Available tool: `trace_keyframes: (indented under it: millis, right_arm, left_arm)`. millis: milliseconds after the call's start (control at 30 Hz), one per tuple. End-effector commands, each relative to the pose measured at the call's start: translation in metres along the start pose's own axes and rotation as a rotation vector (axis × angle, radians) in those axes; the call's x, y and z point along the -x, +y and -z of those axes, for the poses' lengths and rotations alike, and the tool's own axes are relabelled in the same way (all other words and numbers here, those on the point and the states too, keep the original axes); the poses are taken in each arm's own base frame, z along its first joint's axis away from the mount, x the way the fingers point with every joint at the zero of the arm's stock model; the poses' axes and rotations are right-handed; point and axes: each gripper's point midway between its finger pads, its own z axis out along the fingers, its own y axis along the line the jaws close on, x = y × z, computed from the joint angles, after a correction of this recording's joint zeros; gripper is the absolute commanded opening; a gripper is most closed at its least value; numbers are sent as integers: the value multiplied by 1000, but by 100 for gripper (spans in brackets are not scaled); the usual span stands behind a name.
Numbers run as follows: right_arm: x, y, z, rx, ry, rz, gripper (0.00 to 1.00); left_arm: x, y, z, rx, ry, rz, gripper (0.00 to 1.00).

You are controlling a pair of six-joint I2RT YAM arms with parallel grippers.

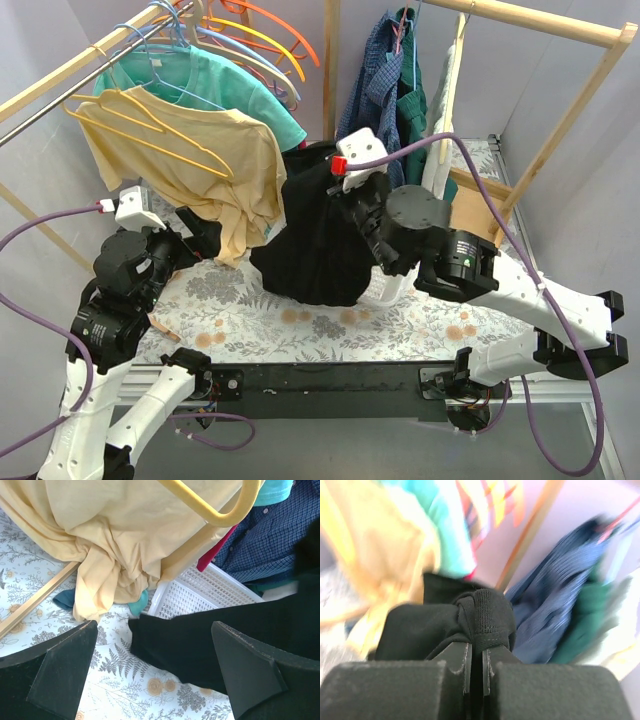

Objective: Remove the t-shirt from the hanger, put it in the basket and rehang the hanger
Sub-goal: Place the T-shirt in the bin.

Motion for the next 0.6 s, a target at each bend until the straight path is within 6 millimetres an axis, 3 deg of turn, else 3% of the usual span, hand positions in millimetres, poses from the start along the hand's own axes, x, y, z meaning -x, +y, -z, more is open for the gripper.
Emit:
trace_keyframes:
  millis: [0, 67, 267, 433, 567]
  right_arm:
    - [87, -76, 21, -253, -277, -66, 1]
    - [107, -91, 27, -294, -349, -106, 1]
    - [149, -103, 22, -326, -417, -55, 1]
    - [144, -102, 0, -337, -397, -9, 1]
    - [112, -101, -24, -336, -342, 20, 1]
  left_arm:
    - [0, -2, -3, -13, -5, 5, 98]
    - [-3, -2, -4, -13, 4, 5, 98]
    - [-5, -1, -6, -11, 1, 7, 98]
    - [-6, -4, -9, -20, 7, 9, 98]
    - [-5, -4, -9, -21, 8, 4, 98]
